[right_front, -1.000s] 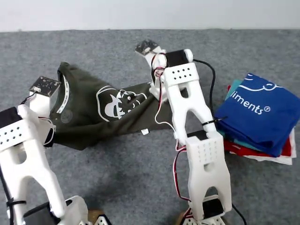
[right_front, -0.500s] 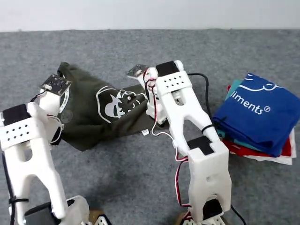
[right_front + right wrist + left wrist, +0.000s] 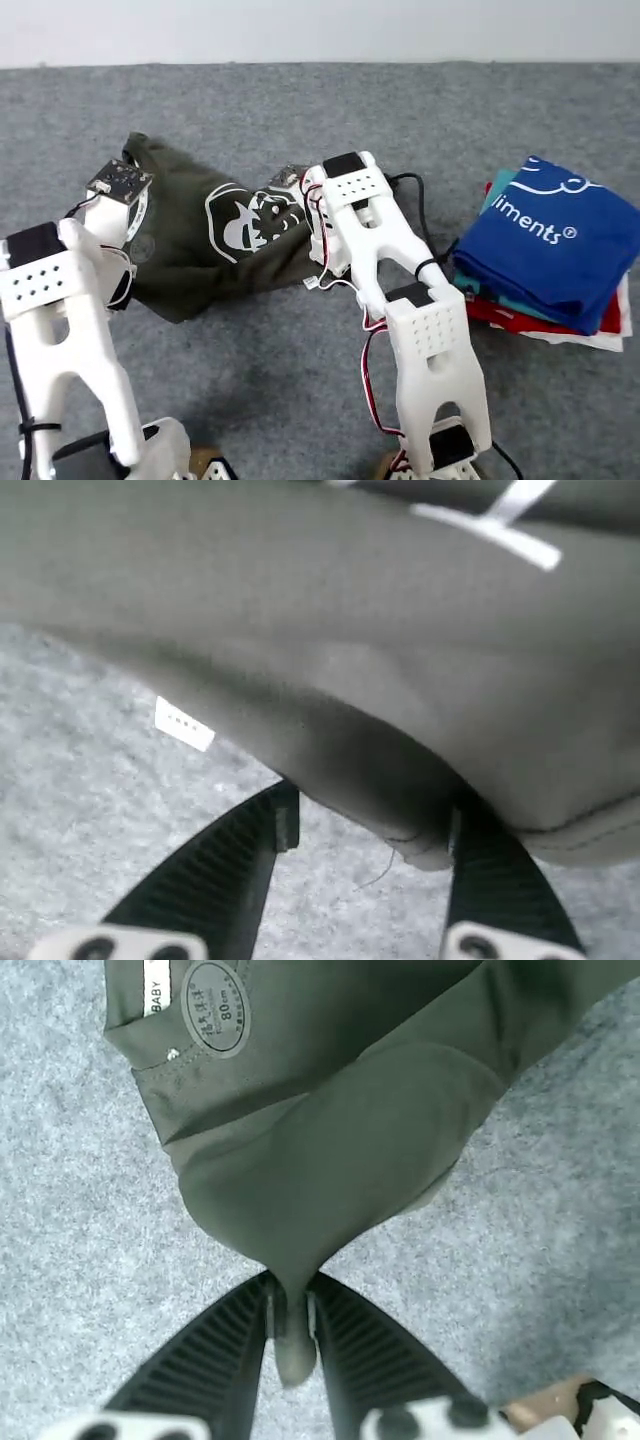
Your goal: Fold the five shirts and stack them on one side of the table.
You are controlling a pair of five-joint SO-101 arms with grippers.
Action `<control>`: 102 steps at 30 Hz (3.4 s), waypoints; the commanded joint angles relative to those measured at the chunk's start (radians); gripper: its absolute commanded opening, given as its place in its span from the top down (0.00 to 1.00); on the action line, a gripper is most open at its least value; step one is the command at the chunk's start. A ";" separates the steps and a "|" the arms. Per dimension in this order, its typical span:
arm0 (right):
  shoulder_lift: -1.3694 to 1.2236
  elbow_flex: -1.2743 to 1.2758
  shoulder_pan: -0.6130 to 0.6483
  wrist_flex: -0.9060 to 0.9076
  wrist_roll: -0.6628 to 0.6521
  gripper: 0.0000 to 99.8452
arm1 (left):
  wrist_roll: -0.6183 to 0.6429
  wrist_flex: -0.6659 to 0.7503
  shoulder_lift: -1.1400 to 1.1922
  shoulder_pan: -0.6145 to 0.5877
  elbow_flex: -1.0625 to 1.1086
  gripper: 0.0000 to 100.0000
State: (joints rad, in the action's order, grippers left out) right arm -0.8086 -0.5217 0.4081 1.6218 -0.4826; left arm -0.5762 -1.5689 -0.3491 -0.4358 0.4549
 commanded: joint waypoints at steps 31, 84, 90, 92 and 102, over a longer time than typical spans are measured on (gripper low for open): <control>0.837 0.012 -0.162 0.163 -0.178 0.99 | 0.213 -0.184 -0.040 0.055 -0.581 0.99; 1.687 0.204 -0.469 0.024 -0.362 0.99 | -0.068 0.250 -0.577 0.107 -0.892 0.99; 1.511 0.442 -0.398 -0.143 -0.362 0.99 | -0.077 0.264 -0.486 0.126 -0.624 0.99; 1.454 0.512 -0.380 -0.240 -0.364 0.99 | -0.120 0.311 -0.437 0.152 -0.530 0.99; 1.113 0.681 -0.358 -0.809 -0.365 0.99 | -0.132 0.993 -0.092 0.210 -0.199 0.99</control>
State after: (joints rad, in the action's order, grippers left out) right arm 0.3836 0.1703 0.0476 0.9651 -0.8416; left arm -0.6974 -0.8109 -0.5378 -0.2394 0.2263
